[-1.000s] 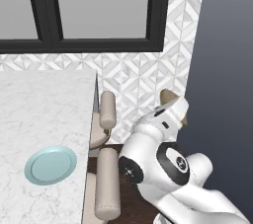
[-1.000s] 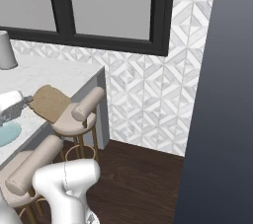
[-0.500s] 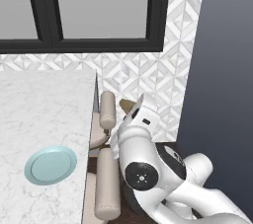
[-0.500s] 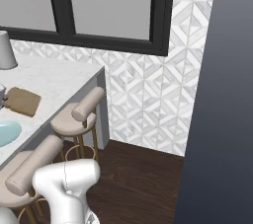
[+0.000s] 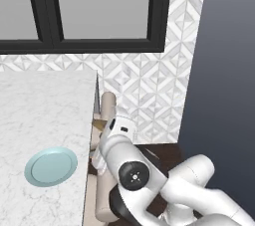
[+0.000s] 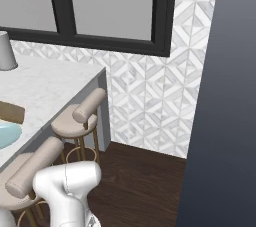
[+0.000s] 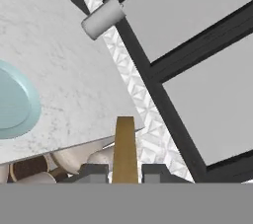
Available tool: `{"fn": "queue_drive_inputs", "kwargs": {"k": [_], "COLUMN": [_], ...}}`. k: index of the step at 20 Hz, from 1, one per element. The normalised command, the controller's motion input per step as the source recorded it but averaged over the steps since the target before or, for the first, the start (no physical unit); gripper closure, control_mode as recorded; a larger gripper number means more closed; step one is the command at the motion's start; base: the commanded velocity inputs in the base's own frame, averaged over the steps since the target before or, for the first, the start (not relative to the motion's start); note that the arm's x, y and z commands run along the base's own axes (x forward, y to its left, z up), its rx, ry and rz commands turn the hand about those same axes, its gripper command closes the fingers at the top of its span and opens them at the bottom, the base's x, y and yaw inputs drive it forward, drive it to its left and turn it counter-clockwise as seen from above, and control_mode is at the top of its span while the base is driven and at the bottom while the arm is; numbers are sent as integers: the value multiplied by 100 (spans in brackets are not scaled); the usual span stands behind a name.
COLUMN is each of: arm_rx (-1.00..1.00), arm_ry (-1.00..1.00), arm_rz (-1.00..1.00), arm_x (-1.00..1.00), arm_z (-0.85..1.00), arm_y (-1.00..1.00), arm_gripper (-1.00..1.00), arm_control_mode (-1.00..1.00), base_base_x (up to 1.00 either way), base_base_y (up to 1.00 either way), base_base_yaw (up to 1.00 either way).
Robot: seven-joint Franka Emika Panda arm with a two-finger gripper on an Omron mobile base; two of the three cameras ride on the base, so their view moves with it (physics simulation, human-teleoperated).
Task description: Start the toaster. Once the lever pops up, take the bread to the plate on the dining counter.
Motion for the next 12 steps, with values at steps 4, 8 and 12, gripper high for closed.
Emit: {"fn": "queue_drive_inputs", "kwargs": {"k": [4, 8, 12], "arm_rx": [-3, 0, 0], "arm_ry": [5, 18, 34], "arm_rz": [15, 19, 21], "arm_x": [54, 23, 1], "arm_z": [-28, -8, -2], "arm_y": [71, 84, 62], "arm_gripper": [100, 100, 100], "arm_control_mode": [-100, -100, -100], "base_base_x": [0, 0, 0], "base_base_y": [0, 0, 0], "base_base_yaw": [0, 0, 0]}}
